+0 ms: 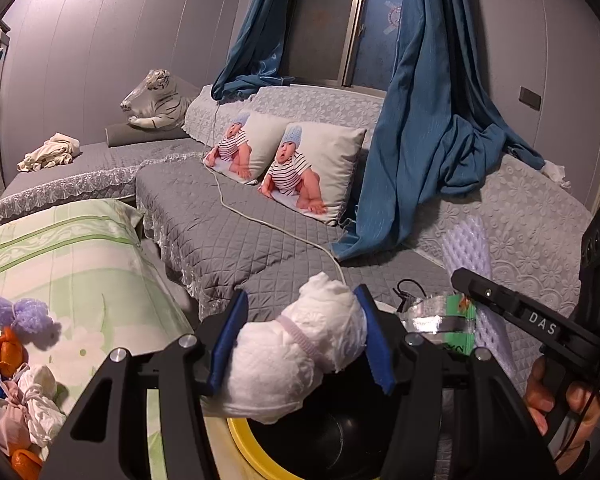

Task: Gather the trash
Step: 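Carry both held bundles over the yellow-rimmed bin, then open both tools to drop the bundles into the bin, then move both tools back over the trash pile on the bed, then grasp the black plastic bag with the left tool while the right tool grasps the white cloth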

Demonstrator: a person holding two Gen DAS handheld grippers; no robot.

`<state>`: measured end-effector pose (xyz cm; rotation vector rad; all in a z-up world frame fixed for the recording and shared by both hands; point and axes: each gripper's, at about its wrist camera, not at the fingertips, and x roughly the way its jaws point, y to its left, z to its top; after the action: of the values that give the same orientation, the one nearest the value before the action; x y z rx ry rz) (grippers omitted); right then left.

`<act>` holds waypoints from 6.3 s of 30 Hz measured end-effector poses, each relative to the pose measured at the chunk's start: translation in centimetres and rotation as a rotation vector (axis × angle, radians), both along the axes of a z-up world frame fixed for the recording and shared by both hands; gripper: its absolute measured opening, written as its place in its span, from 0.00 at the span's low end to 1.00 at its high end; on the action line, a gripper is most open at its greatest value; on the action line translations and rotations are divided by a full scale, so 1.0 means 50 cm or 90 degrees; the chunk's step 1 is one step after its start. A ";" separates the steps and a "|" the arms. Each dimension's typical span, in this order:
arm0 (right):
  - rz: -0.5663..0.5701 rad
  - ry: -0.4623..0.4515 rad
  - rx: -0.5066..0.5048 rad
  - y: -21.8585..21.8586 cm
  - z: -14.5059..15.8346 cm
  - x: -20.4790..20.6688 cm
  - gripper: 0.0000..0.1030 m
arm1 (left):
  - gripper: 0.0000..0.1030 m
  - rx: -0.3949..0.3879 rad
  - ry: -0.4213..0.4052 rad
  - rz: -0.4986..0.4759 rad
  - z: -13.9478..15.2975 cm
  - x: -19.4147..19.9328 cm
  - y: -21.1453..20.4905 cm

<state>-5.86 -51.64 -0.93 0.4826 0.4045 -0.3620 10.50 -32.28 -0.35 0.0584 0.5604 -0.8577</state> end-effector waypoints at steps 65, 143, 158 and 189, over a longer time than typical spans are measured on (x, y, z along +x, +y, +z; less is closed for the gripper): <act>-0.012 -0.033 -0.075 0.096 0.021 0.043 0.84 | 0.92 -0.039 -0.048 0.227 0.067 0.090 0.242; 0.480 0.218 0.020 0.611 -0.177 0.554 0.61 | 0.91 0.080 0.119 0.406 -0.132 0.280 0.715; 0.503 0.230 0.012 0.631 -0.182 0.561 0.38 | 0.31 0.114 0.184 0.379 -0.177 0.301 0.704; 0.453 0.096 -0.051 0.594 -0.017 0.421 0.23 | 0.15 0.005 0.084 0.436 -0.012 0.165 0.755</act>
<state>15.18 -21.92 -1.79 0.2092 0.6739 0.2764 18.75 5.49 -0.95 -0.1774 0.6521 -0.1924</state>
